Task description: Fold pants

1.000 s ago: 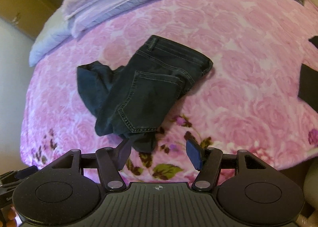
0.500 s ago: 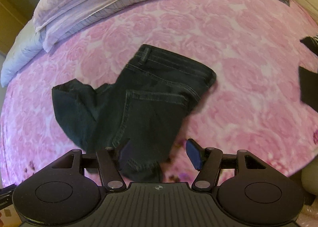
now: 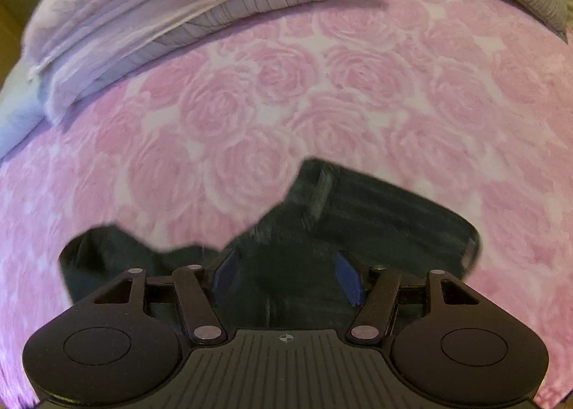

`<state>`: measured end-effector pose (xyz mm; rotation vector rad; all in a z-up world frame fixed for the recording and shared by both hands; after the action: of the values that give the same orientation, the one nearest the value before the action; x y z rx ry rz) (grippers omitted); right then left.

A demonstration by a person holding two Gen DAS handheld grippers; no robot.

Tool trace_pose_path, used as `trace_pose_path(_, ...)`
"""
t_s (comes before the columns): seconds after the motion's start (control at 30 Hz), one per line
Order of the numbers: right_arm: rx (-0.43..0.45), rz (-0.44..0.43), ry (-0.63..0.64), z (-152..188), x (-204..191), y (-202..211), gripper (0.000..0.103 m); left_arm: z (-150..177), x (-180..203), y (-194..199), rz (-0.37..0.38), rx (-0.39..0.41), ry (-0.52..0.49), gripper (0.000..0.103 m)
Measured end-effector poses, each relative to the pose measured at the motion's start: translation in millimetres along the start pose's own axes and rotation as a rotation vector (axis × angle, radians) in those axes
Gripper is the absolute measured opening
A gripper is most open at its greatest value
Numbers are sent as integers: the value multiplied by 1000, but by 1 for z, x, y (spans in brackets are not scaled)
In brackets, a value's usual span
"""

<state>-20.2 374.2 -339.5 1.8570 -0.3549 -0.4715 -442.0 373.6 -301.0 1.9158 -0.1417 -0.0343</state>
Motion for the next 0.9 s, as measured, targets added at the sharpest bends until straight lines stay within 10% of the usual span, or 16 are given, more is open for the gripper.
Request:
trace_pose_path(0.2, -126, 122, -65, -13, 10, -59, 58, 3, 13, -12, -1, -16, 25, 54)
trace_pose_path(0.27, -137, 88, -95, -5, 25, -60, 2, 2, 21, -13, 1, -19, 20, 54)
trace_pose_path(0.57, 43, -88, -326, 75, 162, 59, 0, -51, 85, -16, 112, 0, -37, 57)
trace_pose_path(0.9, 98, -29, -557, 137, 274, 122, 0, -152, 174, -88, 184, -61, -96, 70)
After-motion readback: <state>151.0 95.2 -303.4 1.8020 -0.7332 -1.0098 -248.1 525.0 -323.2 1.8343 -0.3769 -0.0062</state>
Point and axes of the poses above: each gripper's, at about its wrist camera, not at the fingertips, and y roughly against the way its jaws point, x to its right, z to its underside, the point moved 3 cm from there along -y, roughly the way its jaws point, and after that the axes turned 1 degree about z, right-handed, at the moved point
